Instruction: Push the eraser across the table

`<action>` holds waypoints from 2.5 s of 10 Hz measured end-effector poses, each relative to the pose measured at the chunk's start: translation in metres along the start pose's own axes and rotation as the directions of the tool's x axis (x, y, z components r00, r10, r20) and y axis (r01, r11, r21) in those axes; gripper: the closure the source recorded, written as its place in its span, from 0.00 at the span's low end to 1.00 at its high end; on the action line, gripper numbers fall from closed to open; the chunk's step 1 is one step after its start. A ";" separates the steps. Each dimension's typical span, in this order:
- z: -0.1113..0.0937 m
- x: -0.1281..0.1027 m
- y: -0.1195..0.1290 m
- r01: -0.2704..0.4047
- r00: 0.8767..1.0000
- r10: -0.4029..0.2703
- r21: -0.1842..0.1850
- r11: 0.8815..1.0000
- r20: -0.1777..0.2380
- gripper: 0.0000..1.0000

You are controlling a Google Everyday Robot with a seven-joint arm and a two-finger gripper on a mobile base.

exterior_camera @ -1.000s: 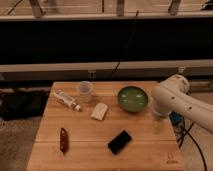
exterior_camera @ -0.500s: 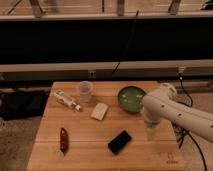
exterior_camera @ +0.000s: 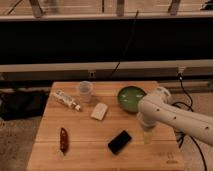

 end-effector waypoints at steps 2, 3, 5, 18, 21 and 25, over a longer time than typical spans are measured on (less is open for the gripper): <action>0.001 -0.001 0.002 0.001 1.000 -0.001 -0.003 1.000 0.001 0.20; 0.002 -0.003 0.003 0.002 1.000 -0.002 -0.006 1.000 0.004 0.20; 0.004 -0.008 0.006 0.005 1.000 -0.005 -0.012 1.000 0.008 0.20; 0.015 -0.023 0.023 0.014 1.000 -0.013 -0.043 0.999 0.020 0.44; 0.025 -0.026 0.025 0.017 0.999 -0.016 -0.058 0.998 0.028 0.59; 0.042 -0.035 0.025 0.047 0.999 -0.045 -0.073 0.996 0.026 0.95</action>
